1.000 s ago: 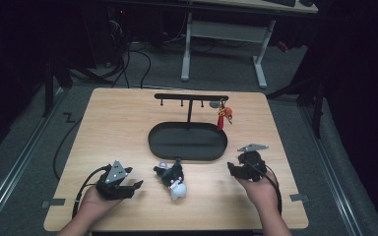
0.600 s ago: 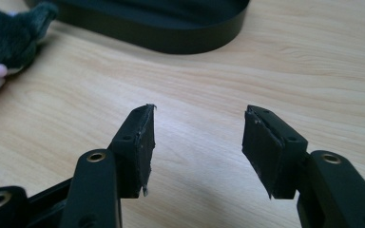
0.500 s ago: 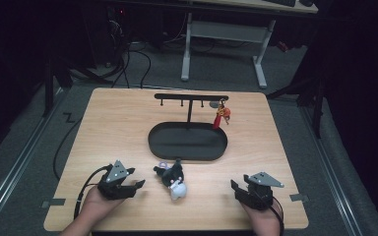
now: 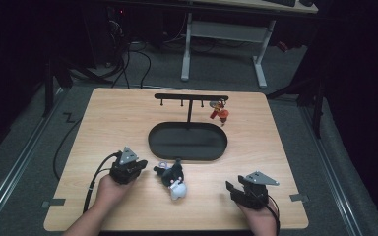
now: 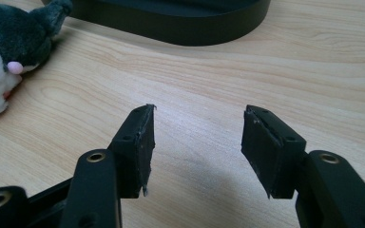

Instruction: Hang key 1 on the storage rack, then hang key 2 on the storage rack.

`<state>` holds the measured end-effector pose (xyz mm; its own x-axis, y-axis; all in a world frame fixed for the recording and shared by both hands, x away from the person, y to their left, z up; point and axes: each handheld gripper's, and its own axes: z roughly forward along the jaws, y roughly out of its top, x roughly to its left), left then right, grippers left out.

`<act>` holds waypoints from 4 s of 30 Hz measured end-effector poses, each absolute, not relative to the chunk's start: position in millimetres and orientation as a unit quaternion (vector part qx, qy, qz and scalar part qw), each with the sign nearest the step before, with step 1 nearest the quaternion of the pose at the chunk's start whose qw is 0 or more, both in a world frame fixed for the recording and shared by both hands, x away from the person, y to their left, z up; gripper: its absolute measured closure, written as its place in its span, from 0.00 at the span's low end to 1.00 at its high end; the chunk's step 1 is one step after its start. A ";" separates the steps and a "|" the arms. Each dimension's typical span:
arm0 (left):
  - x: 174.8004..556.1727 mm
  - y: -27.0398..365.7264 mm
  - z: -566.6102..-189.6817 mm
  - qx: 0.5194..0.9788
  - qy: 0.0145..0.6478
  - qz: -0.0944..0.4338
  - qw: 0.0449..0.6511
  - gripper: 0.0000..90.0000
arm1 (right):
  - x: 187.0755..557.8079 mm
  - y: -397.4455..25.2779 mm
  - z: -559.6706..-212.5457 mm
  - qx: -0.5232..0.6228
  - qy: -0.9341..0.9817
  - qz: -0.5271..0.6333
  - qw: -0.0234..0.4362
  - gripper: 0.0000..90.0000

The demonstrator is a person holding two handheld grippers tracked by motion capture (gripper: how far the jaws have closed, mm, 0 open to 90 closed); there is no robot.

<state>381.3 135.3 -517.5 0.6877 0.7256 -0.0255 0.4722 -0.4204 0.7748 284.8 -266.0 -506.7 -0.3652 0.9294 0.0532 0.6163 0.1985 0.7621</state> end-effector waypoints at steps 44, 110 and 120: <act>301.1 -58.1 -516.7 0.892 0.179 0.055 0.411 1.00 | 279.5 -291.5 -500.3 0.541 0.721 0.371 0.223 0.50; 358.5 174.7 -517.5 0.823 0.337 0.190 0.415 0.48 | 315.4 -279.6 -482.2 0.570 0.802 0.136 0.113 0.54; 356.1 172.5 -517.2 0.831 0.325 0.185 0.411 0.48 | 328.4 -277.4 -475.2 0.562 0.819 0.095 0.068 0.56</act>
<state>356.1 172.5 -517.2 0.7200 0.6929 0.0394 0.3890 -0.4500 0.8038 328.4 -277.4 -475.2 -0.3587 0.9335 -0.0042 0.9078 0.3499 0.2311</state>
